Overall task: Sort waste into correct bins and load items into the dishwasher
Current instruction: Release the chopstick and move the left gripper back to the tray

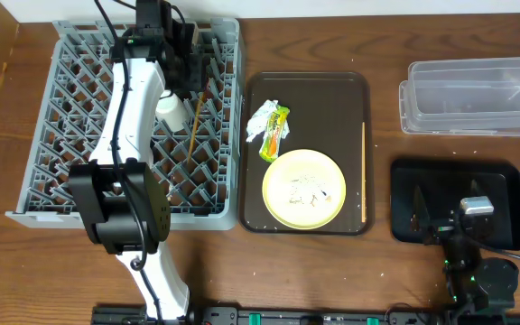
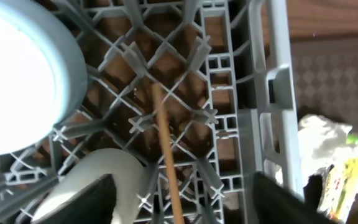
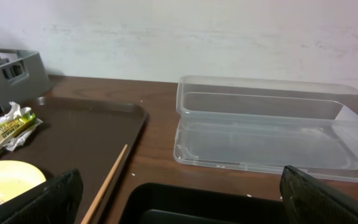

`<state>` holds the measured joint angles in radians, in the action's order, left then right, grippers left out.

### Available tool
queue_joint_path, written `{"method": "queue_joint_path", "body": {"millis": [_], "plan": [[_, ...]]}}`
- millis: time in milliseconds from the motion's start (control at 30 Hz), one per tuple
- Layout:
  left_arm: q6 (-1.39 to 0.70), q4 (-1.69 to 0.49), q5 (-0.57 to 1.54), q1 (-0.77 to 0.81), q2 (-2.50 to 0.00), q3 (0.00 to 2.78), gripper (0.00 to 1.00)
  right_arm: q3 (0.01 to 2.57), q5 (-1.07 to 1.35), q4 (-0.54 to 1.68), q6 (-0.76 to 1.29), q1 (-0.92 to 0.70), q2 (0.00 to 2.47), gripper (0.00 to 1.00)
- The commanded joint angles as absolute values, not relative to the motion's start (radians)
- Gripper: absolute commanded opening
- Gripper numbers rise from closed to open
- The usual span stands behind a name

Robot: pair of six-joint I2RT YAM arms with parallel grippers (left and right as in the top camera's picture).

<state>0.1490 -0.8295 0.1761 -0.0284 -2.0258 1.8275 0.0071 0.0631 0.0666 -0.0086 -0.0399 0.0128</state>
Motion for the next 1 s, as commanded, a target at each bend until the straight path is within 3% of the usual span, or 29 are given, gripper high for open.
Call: {"method": "queue_joint_path", "body": {"millis": [0,267,433,500,667,767,967], "plan": [[0.103,-0.829,0.169,-0.03,-2.027,1.828,0.77,0.006,0.06,0.071,-0.016,-0.05,0.011,0.99],[0.012,-0.83,0.443,-0.008,-1.912,1.831,0.82,0.006,0.06,0.07,-0.016,-0.05,0.011,0.99],[-0.027,-0.856,0.559,0.142,-1.848,1.831,0.82,0.006,0.06,0.07,-0.016,-0.05,0.011,0.99],[-0.162,-0.871,0.424,0.31,-1.875,1.829,0.81,0.006,0.06,0.07,-0.016,-0.05,0.012,0.99],[-0.508,-0.872,0.062,0.548,-1.978,1.818,0.78,0.006,0.06,0.071,-0.016,-0.05,0.012,0.99],[-0.574,-0.864,0.029,0.637,-2.061,1.818,0.69,0.006,0.06,0.07,-0.016,-0.05,0.012,0.99],[-0.539,-0.8,0.029,0.74,-2.171,1.818,0.6,0.006,0.06,0.07,-0.016,-0.05,0.012,0.99]]}}
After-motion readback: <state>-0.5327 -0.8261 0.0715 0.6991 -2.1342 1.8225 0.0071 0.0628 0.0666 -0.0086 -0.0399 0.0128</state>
